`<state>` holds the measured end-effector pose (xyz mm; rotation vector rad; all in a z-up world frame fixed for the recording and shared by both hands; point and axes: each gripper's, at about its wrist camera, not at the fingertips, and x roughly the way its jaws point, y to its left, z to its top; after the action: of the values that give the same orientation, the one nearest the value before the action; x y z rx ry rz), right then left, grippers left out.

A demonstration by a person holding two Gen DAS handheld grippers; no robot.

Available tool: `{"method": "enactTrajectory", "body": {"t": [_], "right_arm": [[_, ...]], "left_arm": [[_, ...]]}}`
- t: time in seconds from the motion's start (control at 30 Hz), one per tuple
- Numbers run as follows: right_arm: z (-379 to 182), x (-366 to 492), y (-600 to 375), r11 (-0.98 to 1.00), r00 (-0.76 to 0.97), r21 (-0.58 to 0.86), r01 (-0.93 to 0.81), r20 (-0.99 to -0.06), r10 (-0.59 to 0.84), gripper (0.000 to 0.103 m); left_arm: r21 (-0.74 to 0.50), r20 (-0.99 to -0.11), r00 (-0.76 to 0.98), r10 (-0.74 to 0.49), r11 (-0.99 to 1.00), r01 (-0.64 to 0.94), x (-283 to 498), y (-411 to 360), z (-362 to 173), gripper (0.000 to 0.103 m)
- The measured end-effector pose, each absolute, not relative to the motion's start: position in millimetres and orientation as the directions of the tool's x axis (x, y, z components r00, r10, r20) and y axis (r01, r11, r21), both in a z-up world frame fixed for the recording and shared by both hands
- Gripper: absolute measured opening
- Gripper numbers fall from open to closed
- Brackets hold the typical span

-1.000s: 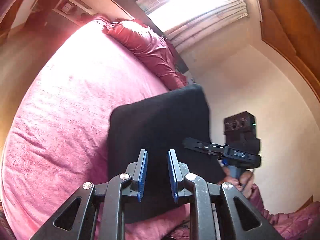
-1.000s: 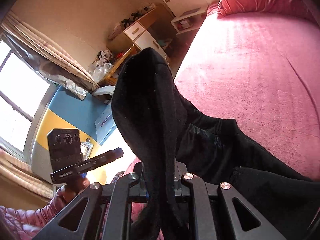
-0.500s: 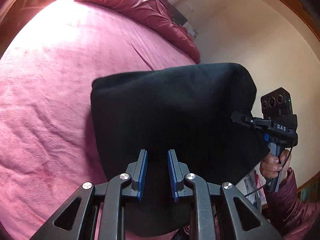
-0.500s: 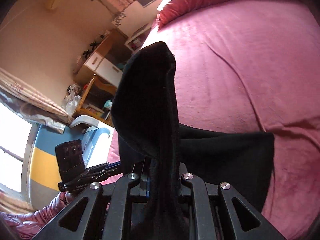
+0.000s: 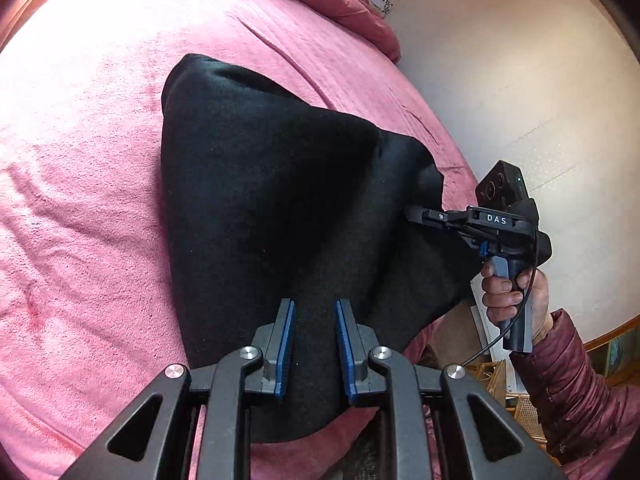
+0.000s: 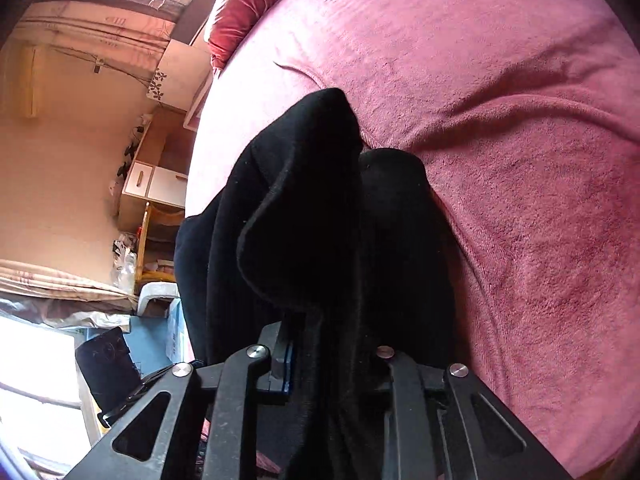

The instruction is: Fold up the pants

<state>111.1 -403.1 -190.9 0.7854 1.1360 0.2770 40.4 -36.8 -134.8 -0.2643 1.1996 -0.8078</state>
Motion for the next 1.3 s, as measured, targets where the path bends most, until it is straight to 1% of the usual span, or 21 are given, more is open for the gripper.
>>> {"method": "enactTrajectory", "body": {"t": [0.07,0.1,0.13,0.17,0.37,0.6,0.7,0.73,0.77,0.8,0.93,1.0,1.03,1.13,1.2,1.3], "right_arm": [[-179,101,-411,0.731,0.454,0.659,0.18,-0.715,0.533,0.025],[-173,93,-418,0.738,0.465,0.649,0.186,-0.72,0.516,0.027],[-165,86,-424,0.742,0.479,0.64,0.197,-0.724,0.497,0.032],[-158,77,-429,0.746,0.496,0.635,0.2,-0.722,0.482,0.033],[-130,35,-425,0.779,0.511,0.604,0.17,-0.73,0.454,0.033],[-137,20,-401,0.828,0.445,0.534,0.173,-0.792,0.418,0.033],[-146,20,-394,0.83,0.433,0.528,0.183,-0.801,0.414,0.032],[-147,21,-393,0.839,0.435,0.509,0.193,-0.81,0.392,0.025],[-148,22,-392,0.841,0.44,0.505,0.196,-0.812,0.384,0.012],[-148,23,-391,0.839,0.442,0.506,0.199,-0.81,0.384,0.009],[-130,13,-386,0.85,0.475,0.498,0.169,-0.797,0.372,0.008],[-127,4,-387,0.861,0.477,0.478,0.174,-0.806,0.352,0.007],[-130,1,-388,0.865,0.468,0.465,0.188,-0.817,0.338,0.007],[-163,0,-396,0.863,0.404,0.431,0.264,-0.862,0.307,0.007],[-184,1,-398,0.855,0.378,0.422,0.302,-0.876,0.299,0.007],[-196,2,-400,0.847,0.373,0.425,0.32,-0.878,0.3,0.007]], "left_arm": [[-0.578,-0.714,0.158,-0.682,0.701,0.417,42,-33,-132,0.021],[-0.578,-0.709,0.17,-0.685,0.702,0.417,41,-30,-129,0.021],[-0.575,-0.706,0.183,-0.684,0.705,0.414,39,-27,-127,0.021],[-0.572,-0.705,0.194,-0.682,0.709,0.413,40,-24,-123,0.021],[-0.55,-0.7,0.231,-0.676,0.716,0.43,41,-20,-110,0.021],[-0.535,-0.704,0.23,-0.672,0.715,0.45,36,-24,-110,0.023],[-0.534,-0.701,0.23,-0.675,0.711,0.458,37,-25,-111,0.023],[-0.532,-0.701,0.232,-0.675,0.71,0.461,37,-25,-111,0.023],[-0.528,-0.701,0.233,-0.674,0.711,0.465,39,-27,-113,0.023],[-0.526,-0.701,0.233,-0.674,0.71,0.468,39,-27,-112,0.023],[-0.526,-0.693,0.228,-0.684,0.696,0.49,37,-29,-112,0.023],[-0.529,-0.698,0.212,-0.684,0.692,0.49,37,-30,-117,0.026],[-0.531,-0.707,0.199,-0.679,0.695,0.485,38,-31,-122,0.026],[-0.501,-0.772,0.146,-0.618,0.734,0.458,41,-38,-145,0.026],[-0.507,-0.769,0.147,-0.622,0.735,0.45,42,-39,-149,0.026],[-0.485,-0.773,0.165,-0.613,0.738,0.469,42,-41,-141,0.026]]}}
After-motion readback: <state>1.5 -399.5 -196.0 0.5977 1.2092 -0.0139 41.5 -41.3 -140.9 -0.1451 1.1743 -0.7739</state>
